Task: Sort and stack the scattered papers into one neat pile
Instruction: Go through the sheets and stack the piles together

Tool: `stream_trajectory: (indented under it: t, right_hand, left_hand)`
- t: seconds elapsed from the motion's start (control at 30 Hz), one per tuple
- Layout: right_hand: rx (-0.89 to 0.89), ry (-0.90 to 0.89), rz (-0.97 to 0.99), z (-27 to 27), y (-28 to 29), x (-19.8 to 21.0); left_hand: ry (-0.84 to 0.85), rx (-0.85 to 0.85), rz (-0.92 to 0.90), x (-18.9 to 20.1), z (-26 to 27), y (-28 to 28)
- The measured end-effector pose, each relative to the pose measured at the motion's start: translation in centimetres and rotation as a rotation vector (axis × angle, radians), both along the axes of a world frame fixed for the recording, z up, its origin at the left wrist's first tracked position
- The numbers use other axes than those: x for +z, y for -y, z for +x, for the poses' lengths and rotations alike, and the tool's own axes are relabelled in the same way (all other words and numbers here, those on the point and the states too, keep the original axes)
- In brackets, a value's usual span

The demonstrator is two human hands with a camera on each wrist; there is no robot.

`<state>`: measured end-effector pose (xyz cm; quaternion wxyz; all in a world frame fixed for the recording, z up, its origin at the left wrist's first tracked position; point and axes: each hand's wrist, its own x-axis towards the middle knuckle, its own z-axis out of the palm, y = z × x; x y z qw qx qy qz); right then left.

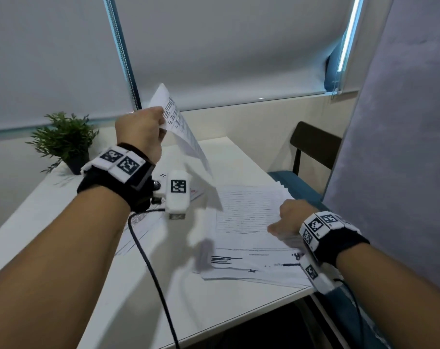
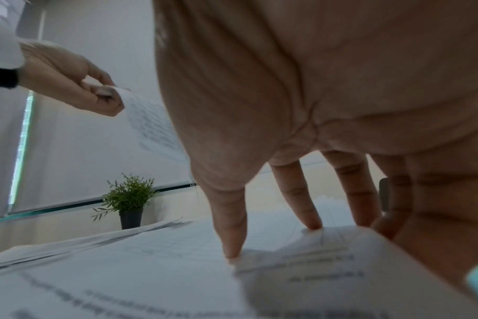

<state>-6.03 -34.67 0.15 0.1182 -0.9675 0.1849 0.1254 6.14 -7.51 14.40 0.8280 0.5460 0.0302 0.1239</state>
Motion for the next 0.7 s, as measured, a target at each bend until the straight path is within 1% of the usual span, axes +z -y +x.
stream_trajectory:
  t: [0.07, 0.1, 0.17, 0.23, 0.33, 0.4, 0.43, 0.5, 0.53, 0.57, 0.63, 0.7]
  right_hand:
    - [0.003, 0.026, 0.038, 0.2, -0.4, 0.2]
    - [0.008, 0.046, 0.047, 0.3, -0.3, 0.4]
    - [0.003, 0.095, 0.058, 0.3, 0.2, 0.9]
    - [-0.014, 0.151, 0.103, -0.1, 0.8, 1.5]
    - [-0.072, 0.248, 0.223, -0.7, 1.7, 1.7]
    - [-0.103, 0.304, 0.328, -0.7, 1.9, 1.7]
    - [-0.124, 0.307, 0.386, -0.6, 1.6, 1.8]
    - [-0.199, 0.282, 0.515, -0.4, 0.8, 2.1]
    - [-0.215, 0.262, 0.543, -0.4, 0.2, 2.3]
    - [-0.197, 0.239, 0.515, -0.3, -0.3, 2.3]
    - [-0.081, 0.13, 0.269, 0.3, -0.7, 1.7]
    - [0.011, 0.021, -0.007, 0.8, -1.4, 1.3]
  left_hand:
    - [0.004, -0.023, -0.105, -1.4, -2.3, 0.2]
    - [-0.018, -0.056, -0.129, -2.6, -3.5, 0.3]
    - [-0.094, -0.115, -0.058, -5.9, -4.7, -0.1]
    - [-0.198, -0.189, 0.149, -9.3, -6.2, -0.6]
    - [-0.321, -0.389, 0.597, -13.7, -7.5, -1.2]
    - [-0.353, -0.502, 0.867, -14.9, -8.2, -1.5]
    - [-0.354, -0.56, 0.972, -14.9, -8.6, -1.4]
    - [-0.317, -0.676, 1.15, -14.5, -9.5, -1.1]
    - [-0.283, -0.727, 1.24, -14.4, -9.9, -0.8]
    - [-0.242, -0.762, 1.34, -14.3, -10.1, -0.6]
    - [-0.139, -0.757, 1.476, -14.2, -9.9, -0.8]
    - [-0.074, -0.625, 1.541, -13.9, -8.9, -1.9]
